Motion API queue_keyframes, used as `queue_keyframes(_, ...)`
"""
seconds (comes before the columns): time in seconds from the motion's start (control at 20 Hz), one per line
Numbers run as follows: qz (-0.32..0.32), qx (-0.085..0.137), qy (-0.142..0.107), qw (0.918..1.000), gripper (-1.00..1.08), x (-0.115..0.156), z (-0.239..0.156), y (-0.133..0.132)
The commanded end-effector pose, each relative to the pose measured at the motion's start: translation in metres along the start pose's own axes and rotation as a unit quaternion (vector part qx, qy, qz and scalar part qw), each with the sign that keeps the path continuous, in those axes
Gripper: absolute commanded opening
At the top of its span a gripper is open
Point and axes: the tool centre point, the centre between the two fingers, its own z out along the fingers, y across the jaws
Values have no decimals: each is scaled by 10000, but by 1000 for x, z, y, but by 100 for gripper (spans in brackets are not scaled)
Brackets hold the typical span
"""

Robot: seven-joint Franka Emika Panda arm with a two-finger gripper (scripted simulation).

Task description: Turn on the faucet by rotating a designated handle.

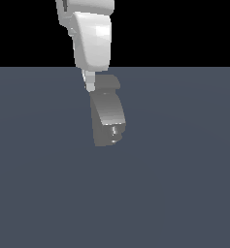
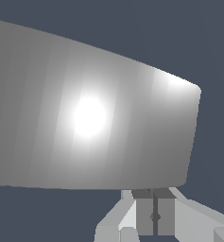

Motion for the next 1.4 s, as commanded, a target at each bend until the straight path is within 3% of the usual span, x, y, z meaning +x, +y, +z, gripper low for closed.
queue_keyframes(0.0, 57, 0, 0, 10000, -100, 19, 0, 2)
queue_keyframes(0.8, 94, -16, -3, 10000, -100, 111, 1, 11)
queue_keyframes(0.85, 94, -16, -3, 10000, -100, 111, 1, 11)
queue_keyframes(0.9, -39, -5, -1, 10000, -100, 94, 0, 5)
queue_keyframes(1.35, 0, -9, -1, 10000, -100, 122, 1, -15)
